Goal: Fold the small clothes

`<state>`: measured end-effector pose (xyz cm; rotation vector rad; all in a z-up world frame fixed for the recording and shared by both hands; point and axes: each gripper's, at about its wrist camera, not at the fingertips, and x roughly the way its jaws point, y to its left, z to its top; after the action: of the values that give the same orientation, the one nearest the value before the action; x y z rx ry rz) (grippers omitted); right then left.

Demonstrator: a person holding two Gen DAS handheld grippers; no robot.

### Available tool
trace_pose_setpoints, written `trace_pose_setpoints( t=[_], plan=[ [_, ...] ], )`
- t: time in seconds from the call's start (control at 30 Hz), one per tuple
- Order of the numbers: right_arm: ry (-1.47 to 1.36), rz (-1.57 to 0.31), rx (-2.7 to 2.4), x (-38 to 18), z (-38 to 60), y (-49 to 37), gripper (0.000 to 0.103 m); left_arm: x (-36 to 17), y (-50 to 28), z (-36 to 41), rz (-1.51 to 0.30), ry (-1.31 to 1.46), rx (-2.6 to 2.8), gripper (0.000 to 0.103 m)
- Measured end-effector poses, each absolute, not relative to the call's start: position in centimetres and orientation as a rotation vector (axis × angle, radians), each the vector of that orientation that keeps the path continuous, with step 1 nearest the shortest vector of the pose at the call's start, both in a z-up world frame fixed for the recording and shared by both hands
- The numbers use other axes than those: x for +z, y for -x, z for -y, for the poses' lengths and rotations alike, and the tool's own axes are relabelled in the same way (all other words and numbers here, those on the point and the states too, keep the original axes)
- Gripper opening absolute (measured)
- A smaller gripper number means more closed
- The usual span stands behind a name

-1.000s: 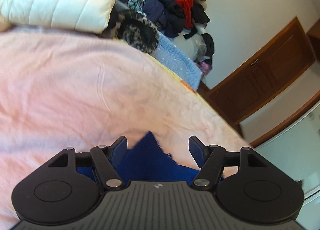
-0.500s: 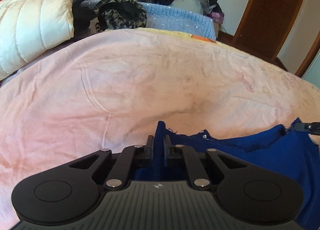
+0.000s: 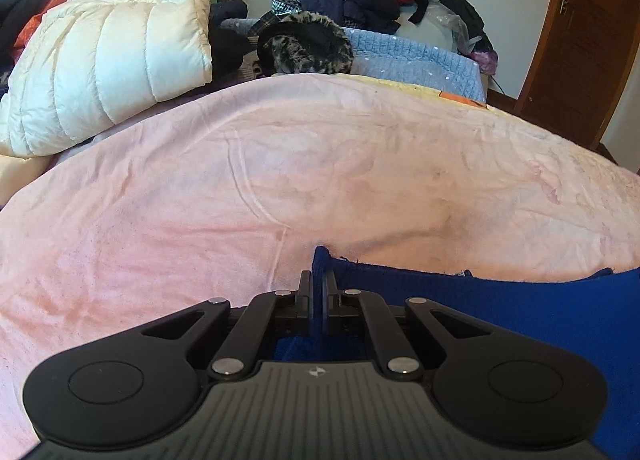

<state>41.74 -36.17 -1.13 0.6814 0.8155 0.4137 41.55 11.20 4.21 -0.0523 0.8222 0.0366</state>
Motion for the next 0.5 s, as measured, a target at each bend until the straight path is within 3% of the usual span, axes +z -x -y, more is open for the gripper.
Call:
trace_pose_setpoints(
  t=[0.1,0.17,0.27,0.33,0.4,0.5],
  plan=[
    [-0.672,-0.832,0.387,-1.9,35.7,-41.7,0.008,4.3,-41.2,-10.6,-0.816,0.016,0.056,0.006],
    [-0.688,-0.825,0.383,-1.2,35.9,-41.0,0.016,5.5,-40.0,-10.5,-0.781,0.018,0.064,0.007],
    [-0.728,-0.749,0.403,1.2,37.4,-38.1,0.020,7.7,-35.9,-11.5,-0.718,0.073,0.047,0.009],
    [-0.739,-0.729,0.437,2.3,38.3,-35.2,0.027,8.0,-32.5,-12.5,-0.713,0.119,0.021,0.018],
    [-0.709,-0.767,0.463,2.3,38.5,-32.2,0.027,7.5,-29.0,-13.5,-0.728,0.149,0.015,0.035],
    [-0.654,-0.840,0.462,1.5,38.4,-28.3,0.027,6.0,-24.8,-14.7,-0.779,0.198,0.036,0.039]
  ],
)
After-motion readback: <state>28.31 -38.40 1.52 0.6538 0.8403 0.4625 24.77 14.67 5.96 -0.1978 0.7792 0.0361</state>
